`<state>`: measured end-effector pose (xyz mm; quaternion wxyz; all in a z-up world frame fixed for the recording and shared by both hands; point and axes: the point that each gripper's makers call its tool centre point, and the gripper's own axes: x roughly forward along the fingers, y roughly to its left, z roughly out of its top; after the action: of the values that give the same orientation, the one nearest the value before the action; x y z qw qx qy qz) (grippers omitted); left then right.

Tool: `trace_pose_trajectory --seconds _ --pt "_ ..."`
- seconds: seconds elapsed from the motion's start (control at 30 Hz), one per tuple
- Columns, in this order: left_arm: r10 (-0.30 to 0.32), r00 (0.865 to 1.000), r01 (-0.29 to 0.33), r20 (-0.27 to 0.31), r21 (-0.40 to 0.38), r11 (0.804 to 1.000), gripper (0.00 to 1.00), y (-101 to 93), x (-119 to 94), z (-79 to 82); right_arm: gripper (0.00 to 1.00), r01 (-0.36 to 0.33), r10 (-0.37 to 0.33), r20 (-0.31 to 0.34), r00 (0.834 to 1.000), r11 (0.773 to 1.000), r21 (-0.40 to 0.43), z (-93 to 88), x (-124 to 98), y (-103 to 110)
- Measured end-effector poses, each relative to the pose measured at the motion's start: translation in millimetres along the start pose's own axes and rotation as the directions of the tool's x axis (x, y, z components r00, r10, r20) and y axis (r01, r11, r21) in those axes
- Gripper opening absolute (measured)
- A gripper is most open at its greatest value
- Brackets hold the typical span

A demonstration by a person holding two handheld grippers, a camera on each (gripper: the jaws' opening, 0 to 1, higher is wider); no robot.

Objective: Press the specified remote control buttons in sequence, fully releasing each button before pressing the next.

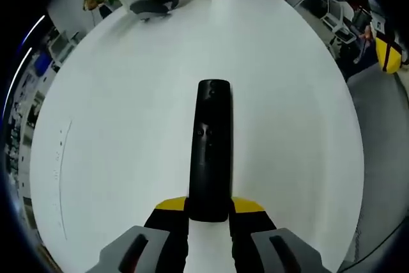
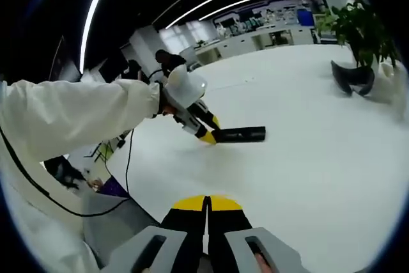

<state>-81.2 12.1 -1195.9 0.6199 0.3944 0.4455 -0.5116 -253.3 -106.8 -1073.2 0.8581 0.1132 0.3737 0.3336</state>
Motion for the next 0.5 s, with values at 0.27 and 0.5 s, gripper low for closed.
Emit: trace_pose_trajectory --seconds 0.27,0.5 --pt "0.001 1.000 -0.001 -0.022 0.008 1.000 0.22 -23.4 -0.8 -1.7 0.00 -0.005 0.004 -0.008 1.000 1.000 -0.021 -1.2 -0.8 5.4" --pt "-0.002 1.000 0.002 -0.007 0.011 1.000 0.22 -44.4 -2.0 -2.9 0.00 -0.008 0.007 -0.019 1.000 0.999 -0.046 -2.6 0.4 10.1"
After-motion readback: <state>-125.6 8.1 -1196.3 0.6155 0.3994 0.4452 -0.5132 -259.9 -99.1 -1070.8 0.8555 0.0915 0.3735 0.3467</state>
